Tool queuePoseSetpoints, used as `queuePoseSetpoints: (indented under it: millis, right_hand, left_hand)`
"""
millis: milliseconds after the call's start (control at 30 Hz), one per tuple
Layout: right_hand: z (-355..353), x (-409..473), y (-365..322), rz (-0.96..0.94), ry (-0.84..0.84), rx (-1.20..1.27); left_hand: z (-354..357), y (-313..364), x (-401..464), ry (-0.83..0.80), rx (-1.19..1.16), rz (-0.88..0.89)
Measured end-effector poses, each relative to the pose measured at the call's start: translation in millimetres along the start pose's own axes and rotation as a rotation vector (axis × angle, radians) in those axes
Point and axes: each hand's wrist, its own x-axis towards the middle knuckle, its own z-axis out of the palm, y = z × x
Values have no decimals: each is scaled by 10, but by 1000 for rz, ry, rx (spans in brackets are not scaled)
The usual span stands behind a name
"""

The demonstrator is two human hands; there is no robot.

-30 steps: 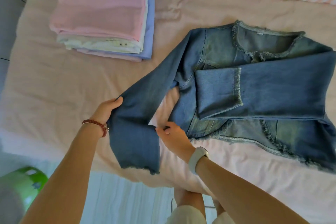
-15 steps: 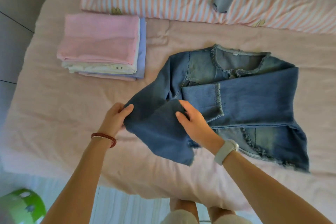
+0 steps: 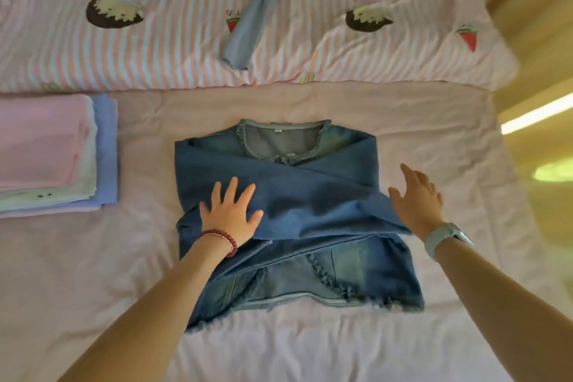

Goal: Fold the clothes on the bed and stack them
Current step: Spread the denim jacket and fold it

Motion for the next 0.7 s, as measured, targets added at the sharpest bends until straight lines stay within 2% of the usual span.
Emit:
queuePoseSetpoints:
  millis: [100,167,267,333,400,500,567,633,700]
  right_hand:
    - [279,42,498,205,86,267]
    - [438,43,747,389,62,451]
    - [536,87,933,511,20,822]
    - [507,129,960,480,-64,1071]
    - [455,146,967,326,-207,1102]
    - [423,151,988,143,-339,861]
    - [374,192,1010,198,-315,844]
    - [281,271,1020,261,-312,956]
    - [167,366,999,249,-303,1088]
  left_hand:
    - [199,66,272,-125,64,-89]
    - [284,79,333,-164,69,-146]
    - [348,197,326,-56,101,-211]
    - [364,353,315,74,162,-151]
    - [353,552,371,156,178,-5]
    - [312,905,590,176,146,210]
    - [283,1141,741,189,134,309]
    - [262,1325,871,163,179,354]
    - [214,1465,959,128,198,350]
